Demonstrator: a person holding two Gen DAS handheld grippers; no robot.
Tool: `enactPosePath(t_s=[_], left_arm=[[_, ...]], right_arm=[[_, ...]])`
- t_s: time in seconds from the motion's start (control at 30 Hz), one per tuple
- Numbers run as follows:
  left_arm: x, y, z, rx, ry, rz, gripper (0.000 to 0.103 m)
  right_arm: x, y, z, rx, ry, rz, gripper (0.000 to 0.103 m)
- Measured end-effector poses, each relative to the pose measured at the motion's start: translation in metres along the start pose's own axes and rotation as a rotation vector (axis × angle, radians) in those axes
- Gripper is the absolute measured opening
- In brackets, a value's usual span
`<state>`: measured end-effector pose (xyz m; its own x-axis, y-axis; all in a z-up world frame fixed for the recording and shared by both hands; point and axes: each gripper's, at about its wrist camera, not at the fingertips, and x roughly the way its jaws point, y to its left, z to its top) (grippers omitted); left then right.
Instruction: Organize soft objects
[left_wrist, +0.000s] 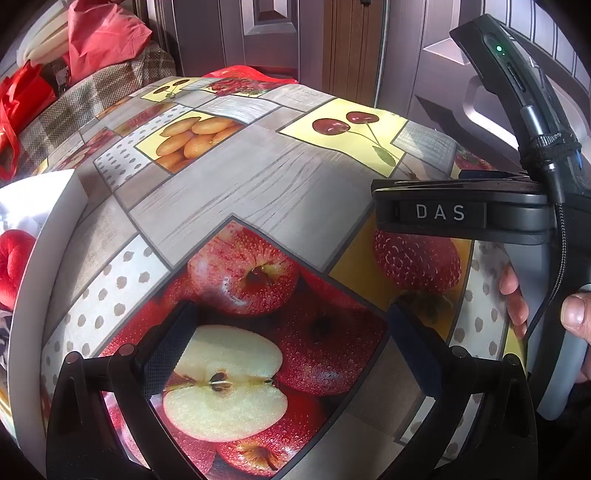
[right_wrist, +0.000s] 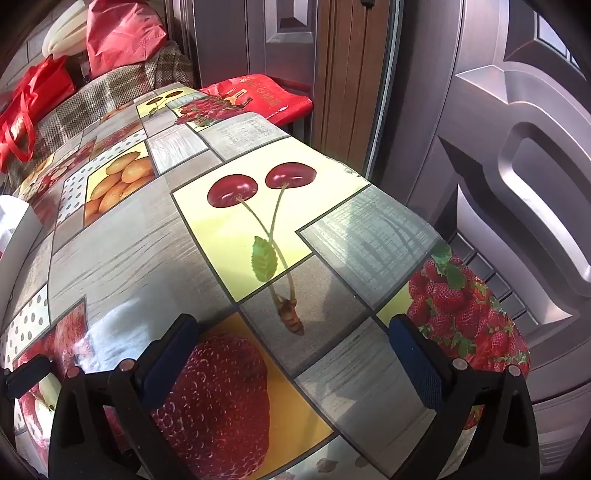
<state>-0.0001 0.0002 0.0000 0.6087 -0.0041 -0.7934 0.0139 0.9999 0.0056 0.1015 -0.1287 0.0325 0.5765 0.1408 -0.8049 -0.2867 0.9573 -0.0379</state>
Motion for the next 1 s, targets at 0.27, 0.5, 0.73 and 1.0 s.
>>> enactPosePath(t_s=[0.27, 0.5, 0.73, 1.0], left_arm=[[-0.0003, 0.0002, 0.0001, 0.002, 0.002, 0.002, 0.102], [0.0001, -0.0001, 0.0000, 0.003, 0.002, 0.003, 0.102], [0.0000, 0.0000, 0.0001, 0.002, 0.002, 0.002, 0.102], [0.0001, 0.0000, 0.0002, 0.002, 0.002, 0.002, 0.102]], right_arm=[[0.0010, 0.0055, 0.0015, 0.000, -0.002, -0.010, 0.103], [0.0003, 0.0049, -0.0003, 0.002, -0.003, -0.005, 0.103], [0.0006, 0.0047, 0.0001, 0.000, -0.002, -0.004, 0.103], [0.0011, 0.0076, -0.0008, -0.004, -0.002, -0.003, 0.103]])
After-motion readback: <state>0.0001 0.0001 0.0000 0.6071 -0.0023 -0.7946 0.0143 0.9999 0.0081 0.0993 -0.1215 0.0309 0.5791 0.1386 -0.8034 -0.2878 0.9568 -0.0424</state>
